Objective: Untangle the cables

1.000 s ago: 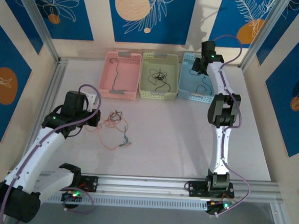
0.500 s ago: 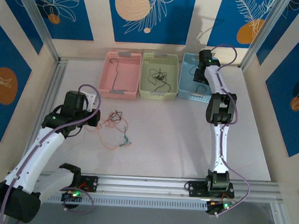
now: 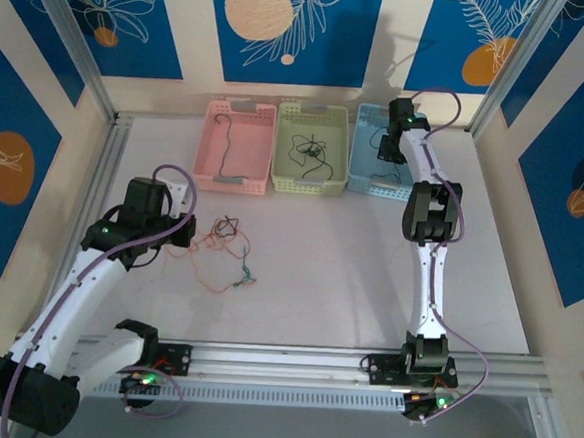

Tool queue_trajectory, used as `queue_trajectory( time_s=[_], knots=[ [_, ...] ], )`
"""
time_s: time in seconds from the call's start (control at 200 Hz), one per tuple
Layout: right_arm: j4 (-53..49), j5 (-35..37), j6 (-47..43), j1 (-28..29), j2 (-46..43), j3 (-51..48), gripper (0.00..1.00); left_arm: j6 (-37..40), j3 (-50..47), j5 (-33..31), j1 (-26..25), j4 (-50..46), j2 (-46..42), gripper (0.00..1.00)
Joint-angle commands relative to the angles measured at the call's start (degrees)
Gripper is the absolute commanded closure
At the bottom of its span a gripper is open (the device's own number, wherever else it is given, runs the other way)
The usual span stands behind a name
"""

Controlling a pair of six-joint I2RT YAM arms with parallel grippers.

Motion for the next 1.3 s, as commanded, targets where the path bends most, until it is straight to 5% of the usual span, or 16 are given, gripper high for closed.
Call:
queue_trajectory(
  time_s=[0.0,0.265,0.605,0.905,1.295],
  knots=[
    [8.65,-2.6,-3.61,4.37,-9.94,-6.03,1.0,0.77,-0.44,1.47,0.97,0.75,0.15,1.0],
    [14.74,-2.65,-8.27,14.26,-23.54,-9.25,1.0,0.74,-0.44,1.6,0.92,0.64,-0.17,1.0],
    [12.54,-4.71,-12.43,22.52,-26.95,1.46,1.0,0.69,-0.51,1.82,0.98,0.62,-0.37,1.0],
    [10.49,-7.53,-11.86,22.84,-19.97,12.26,1.0,0.64,-0.53,2.08,0.97,0.69,-0.15,1.0],
    [16.45,-13.95,-2.61,18.87,-13.38,5.66,1.0,0.63,-0.53,2.53,1.02,0.74,0.4,1.0]
  ],
)
